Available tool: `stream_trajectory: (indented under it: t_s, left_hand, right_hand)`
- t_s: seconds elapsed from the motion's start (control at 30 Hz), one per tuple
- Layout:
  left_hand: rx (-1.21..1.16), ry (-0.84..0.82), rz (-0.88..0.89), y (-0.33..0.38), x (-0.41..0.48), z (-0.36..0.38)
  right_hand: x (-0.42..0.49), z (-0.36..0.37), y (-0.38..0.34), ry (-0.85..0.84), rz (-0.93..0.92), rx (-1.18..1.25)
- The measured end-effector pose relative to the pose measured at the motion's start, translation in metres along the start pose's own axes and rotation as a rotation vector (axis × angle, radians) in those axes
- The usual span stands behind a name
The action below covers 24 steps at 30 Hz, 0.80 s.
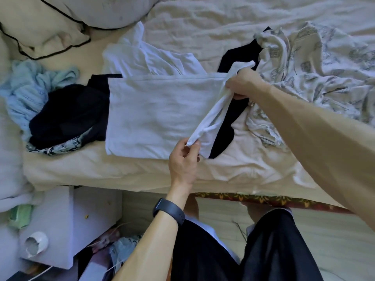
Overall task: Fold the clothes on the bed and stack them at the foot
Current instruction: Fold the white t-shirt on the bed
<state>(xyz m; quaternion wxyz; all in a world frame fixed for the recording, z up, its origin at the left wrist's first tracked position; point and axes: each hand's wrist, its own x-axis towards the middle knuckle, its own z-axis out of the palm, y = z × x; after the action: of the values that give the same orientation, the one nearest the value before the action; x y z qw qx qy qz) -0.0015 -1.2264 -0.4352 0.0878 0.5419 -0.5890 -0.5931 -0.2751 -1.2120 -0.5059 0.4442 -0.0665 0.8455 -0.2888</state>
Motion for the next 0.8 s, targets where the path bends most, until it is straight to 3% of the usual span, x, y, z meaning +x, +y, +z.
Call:
stream_trajectory:
  t_s: [0.23, 0.43, 0.6, 0.8]
  left_hand:
    - [-0.226, 0.11, -0.211, -0.027, 0.055, -0.084]
    - [-0.207, 0.173, -0.271, -0.062, 0.108, -0.177]
    - [-0.011, 0.173, -0.322, -0.093, 0.148, -0.24]
    - [0.095, 0.068, -0.35, -0.102, 0.161, -0.274]
  right_hand:
    - [-0.009, 0.072, -0.095, 0.121, -0.177, -0.464]
    - [-0.004, 0.195, -0.168, 0.193, -0.267, -0.522]
    - [0.0, 0.275, -0.2, 0.242, -0.267, -0.469]
    - [0.006, 0.315, -0.23, 0.221, -0.119, -0.453]
